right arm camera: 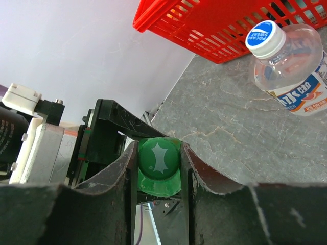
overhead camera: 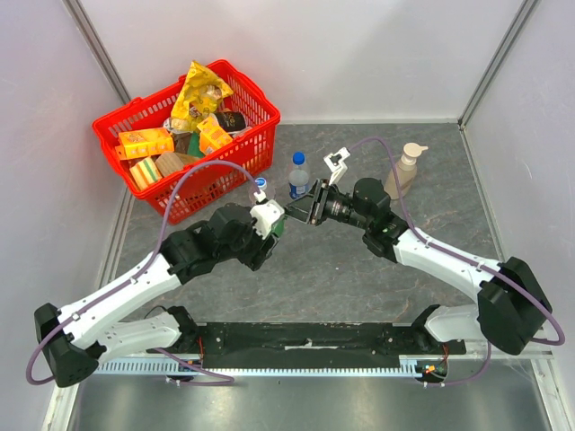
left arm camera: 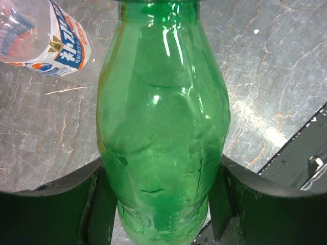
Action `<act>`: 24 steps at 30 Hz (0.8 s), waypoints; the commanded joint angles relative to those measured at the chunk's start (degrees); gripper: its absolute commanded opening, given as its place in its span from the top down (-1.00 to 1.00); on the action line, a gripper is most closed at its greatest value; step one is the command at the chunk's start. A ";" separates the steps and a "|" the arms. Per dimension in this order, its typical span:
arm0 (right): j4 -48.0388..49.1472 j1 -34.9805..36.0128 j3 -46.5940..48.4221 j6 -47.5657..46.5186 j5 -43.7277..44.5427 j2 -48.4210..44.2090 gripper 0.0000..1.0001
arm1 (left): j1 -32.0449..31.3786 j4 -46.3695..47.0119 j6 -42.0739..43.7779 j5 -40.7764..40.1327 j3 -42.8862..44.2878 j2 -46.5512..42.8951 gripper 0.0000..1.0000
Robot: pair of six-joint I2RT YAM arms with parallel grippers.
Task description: Unscrew the bottle caps
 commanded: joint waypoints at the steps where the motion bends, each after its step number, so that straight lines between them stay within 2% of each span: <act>1: 5.07 0.14 0.39 -4.69 -5.10 -2.70 1.00 | 0.03 1.68 -0.58 3.56 1.34 -2.82 0.17; 13: 13.58 0.14 -2.07 -10.41 -15.29 -8.60 1.00 | 0.03 1.50 0.92 23.59 3.01 -6.43 0.19; 19: 24.29 0.14 -4.62 -8.05 -21.54 -9.91 1.00 | -0.06 1.50 1.36 35.18 4.59 -6.61 0.19; 24: 34.41 0.05 -6.55 -5.05 -25.06 -11.41 1.00 | -0.06 1.59 1.36 41.69 6.35 -7.49 0.17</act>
